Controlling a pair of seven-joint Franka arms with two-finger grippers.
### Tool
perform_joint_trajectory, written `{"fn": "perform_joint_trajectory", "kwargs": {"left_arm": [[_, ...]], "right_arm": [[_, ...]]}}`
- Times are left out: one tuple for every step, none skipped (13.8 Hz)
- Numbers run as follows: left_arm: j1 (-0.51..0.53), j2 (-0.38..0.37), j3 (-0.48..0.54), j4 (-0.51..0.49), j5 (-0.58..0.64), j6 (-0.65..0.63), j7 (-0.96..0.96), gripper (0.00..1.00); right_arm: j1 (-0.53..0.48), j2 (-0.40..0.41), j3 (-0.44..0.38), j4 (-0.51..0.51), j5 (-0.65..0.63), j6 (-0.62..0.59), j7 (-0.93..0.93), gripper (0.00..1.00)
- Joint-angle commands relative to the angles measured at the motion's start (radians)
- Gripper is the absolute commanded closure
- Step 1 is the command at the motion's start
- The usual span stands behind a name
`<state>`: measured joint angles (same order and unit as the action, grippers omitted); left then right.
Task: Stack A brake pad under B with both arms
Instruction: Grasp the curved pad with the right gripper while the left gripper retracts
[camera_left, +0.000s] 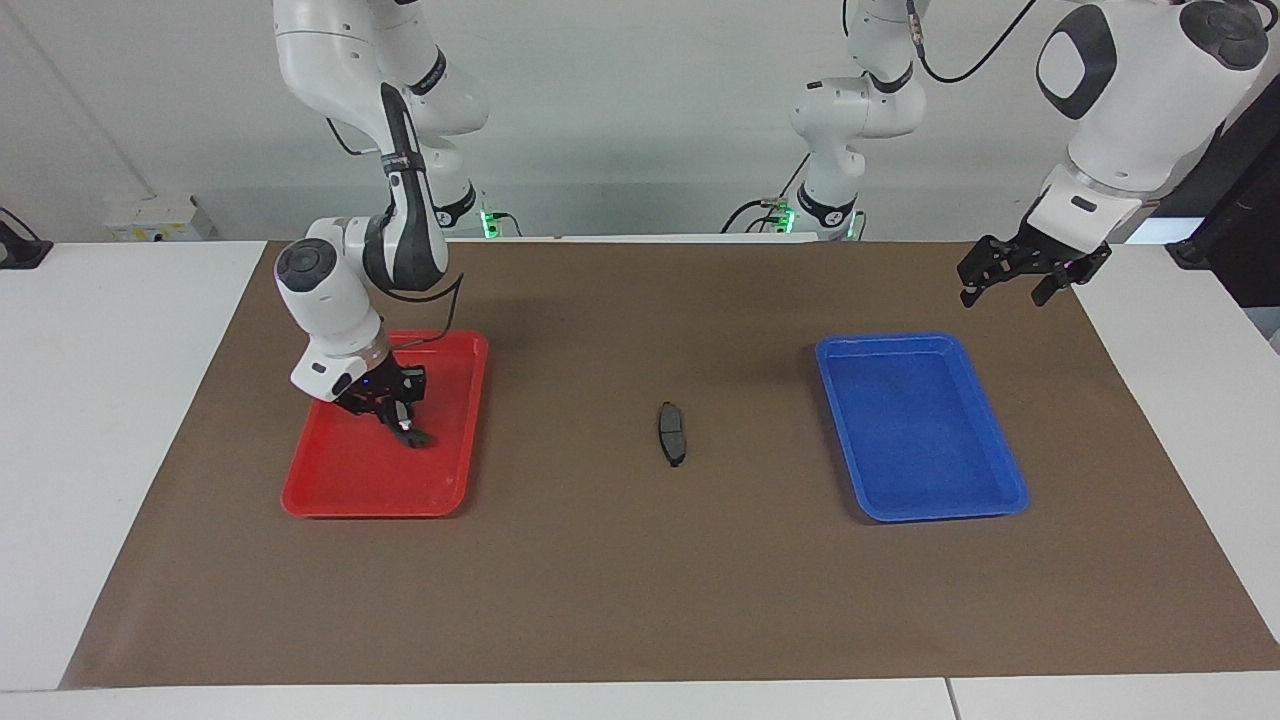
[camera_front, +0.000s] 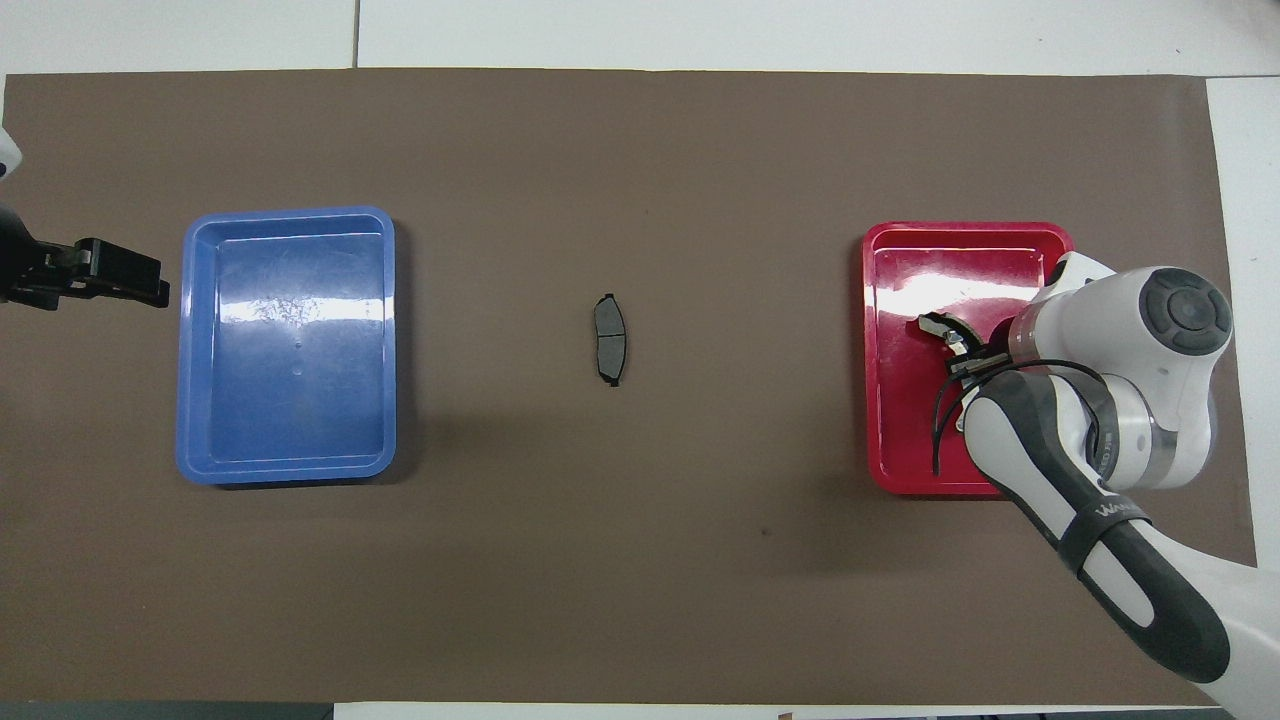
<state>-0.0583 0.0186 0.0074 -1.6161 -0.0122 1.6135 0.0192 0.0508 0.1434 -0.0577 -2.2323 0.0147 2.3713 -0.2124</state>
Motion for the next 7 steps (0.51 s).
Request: {"fn": "perform_joint_trajectory", "kwargs": {"left_arm": [[0.009,-0.023,-0.006,-0.024,-0.014,-0.007,0.008,0.00],[0.011,-0.023,-0.006,-0.025,-0.014,-0.007,0.008,0.00],[0.011,-0.023,-0.006,-0.025,-0.014,-0.009,0.008,0.00],[0.011,-0.023,-0.006,-0.025,-0.014,-0.003,0.007,0.00],[0.011,-0.023,-0.006,-0.025,-0.014,0.000,0.007,0.00],[0.011,-0.023,-0.006,-0.025,-0.014,-0.001,0.007,0.00],[0.011,-0.023,-0.006,-0.025,-0.014,-0.001,0.007,0.00]], "right_arm": [[0.039,-0.015,0.006,0.101,0.019,-0.124,0.134,1.00],[0.063,-0.010,0.006,0.127,0.019,-0.147,0.187,1.00],[0.095,-0.007,0.006,0.146,0.019,-0.159,0.239,1.00],[0.127,0.001,0.006,0.164,0.019,-0.162,0.278,1.00],[0.156,0.008,0.006,0.186,0.019,-0.168,0.319,1.00],[0.188,0.018,0.006,0.212,0.019,-0.184,0.359,1.00],[0.219,0.033,0.006,0.258,0.019,-0.214,0.390,1.00]]}}
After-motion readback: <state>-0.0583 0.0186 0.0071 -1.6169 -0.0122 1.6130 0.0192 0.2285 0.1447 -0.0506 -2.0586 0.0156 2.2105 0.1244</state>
